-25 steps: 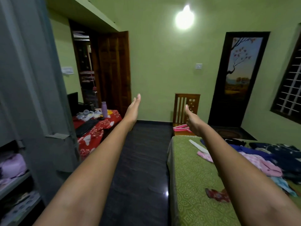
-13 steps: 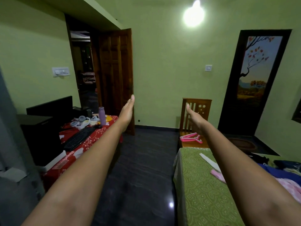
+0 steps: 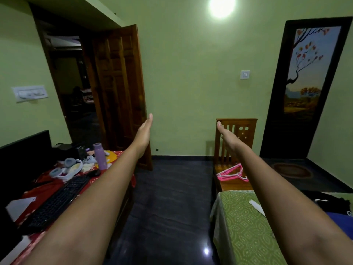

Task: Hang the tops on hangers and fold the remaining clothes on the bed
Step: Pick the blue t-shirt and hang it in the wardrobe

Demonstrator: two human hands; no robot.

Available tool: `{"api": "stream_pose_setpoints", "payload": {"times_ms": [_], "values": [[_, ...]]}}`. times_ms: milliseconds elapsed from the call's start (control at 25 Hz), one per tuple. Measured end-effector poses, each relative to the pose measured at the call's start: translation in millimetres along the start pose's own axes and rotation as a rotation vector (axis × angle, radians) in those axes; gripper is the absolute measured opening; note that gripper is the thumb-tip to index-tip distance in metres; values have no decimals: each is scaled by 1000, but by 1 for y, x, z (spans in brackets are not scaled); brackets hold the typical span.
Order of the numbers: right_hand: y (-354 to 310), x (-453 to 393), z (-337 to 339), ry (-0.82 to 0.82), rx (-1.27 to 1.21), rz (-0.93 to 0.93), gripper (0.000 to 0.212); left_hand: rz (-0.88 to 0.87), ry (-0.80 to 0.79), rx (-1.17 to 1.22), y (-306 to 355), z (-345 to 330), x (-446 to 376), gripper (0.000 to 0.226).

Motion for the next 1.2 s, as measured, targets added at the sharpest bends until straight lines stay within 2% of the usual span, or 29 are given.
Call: {"api": "stream_pose_setpoints", "payload": {"times_ms": [240, 360, 480, 600, 760, 880, 1040, 1200], "values": [[-40, -187, 43, 59, 2, 78, 83, -42, -33, 4, -47, -43, -190, 70], [-62, -264, 77, 119, -5, 82, 90, -53, -30, 60, -62, -79, -287, 70], [-55, -317, 103, 160, 21, 50, 85, -45, -130, 95, -91, -131, -355, 68], [-34, -353, 145, 225, 8, -5, 94, -10, -214, 142, -131, -198, -418, 67], [-11, -377, 241, 506, -107, -56, 79, -20, -429, 202, -148, -319, -499, 69], [10, -364, 306, 769, -163, -79, 76, -54, -636, 281, -141, -422, -541, 69], [36, -308, 355, 1090, -229, -185, 81, -66, -973, 429, -106, -542, -542, 65], [53, -237, 364, 1387, -229, -296, 79, -140, -1202, 458, -79, -620, -508, 69]]}}
Point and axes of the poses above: each hand's wrist, its own x-axis away from the middle knuckle, its own z-axis out of the back of the hand, y = z × x, the point moved 4 cm from there along -x, towards the middle knuckle, and after that the axes turned 6 degrees about -z, right-handed, at the moved point
